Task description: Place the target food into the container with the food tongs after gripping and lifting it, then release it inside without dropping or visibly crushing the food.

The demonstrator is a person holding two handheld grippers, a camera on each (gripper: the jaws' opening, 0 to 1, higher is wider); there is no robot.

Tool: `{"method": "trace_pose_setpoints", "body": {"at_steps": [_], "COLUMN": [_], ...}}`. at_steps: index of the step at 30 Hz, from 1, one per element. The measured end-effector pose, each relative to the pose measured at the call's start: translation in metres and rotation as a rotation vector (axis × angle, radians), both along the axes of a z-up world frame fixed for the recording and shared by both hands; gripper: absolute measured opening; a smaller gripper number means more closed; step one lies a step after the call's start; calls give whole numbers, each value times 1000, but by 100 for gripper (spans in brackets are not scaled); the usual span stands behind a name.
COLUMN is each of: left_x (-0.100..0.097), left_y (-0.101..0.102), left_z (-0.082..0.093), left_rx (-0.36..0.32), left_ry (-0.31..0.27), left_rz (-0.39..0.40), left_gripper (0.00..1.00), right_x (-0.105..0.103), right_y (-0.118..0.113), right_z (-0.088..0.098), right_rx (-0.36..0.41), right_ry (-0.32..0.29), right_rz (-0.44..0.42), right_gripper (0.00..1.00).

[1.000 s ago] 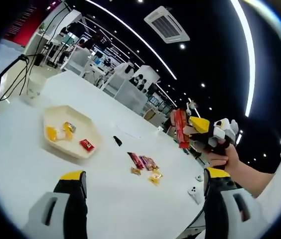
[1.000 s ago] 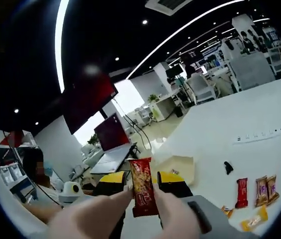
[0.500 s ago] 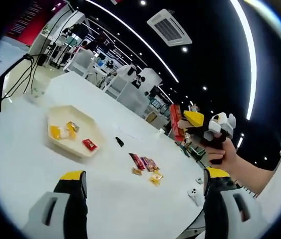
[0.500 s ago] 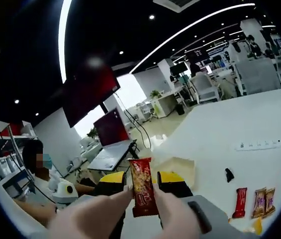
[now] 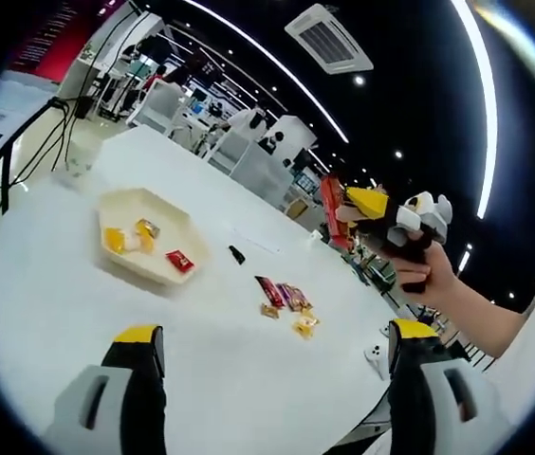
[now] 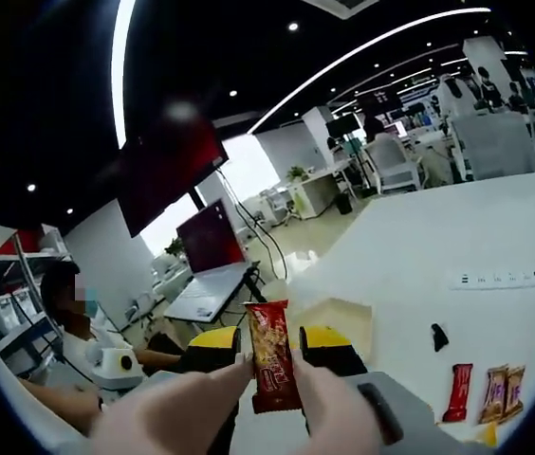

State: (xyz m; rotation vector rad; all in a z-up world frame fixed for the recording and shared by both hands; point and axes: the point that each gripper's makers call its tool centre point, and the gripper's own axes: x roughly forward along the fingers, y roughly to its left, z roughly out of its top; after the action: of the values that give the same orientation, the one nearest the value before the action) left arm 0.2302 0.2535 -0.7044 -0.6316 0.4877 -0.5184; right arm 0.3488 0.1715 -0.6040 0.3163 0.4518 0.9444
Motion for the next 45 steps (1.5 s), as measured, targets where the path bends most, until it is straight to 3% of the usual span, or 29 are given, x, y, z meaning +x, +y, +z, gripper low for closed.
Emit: {"method": "trace_pose_setpoints", "body": {"at_steps": [20,38,40,45], "left_x": [-1,-5,-5,-4], "left_y": [8,17,17,16], "left_z": [-6,-3,1,6], "left_rx": [22,8,40,33], "left_ry": [24,16,-4,-18], "left_rz": [22,61,53,56], "left_gripper": [99,99,99,99], "right_x": [20,31,32,32], "right_y": [5,24,25,23], "right_z": [0,4,4,4], "right_rx": [-45,-67,-74,-77], "right_ry": [-7,-39,-42,-42], "right_rz": [-15,15,21,24], "right_gripper": [23,23,23,23]}}
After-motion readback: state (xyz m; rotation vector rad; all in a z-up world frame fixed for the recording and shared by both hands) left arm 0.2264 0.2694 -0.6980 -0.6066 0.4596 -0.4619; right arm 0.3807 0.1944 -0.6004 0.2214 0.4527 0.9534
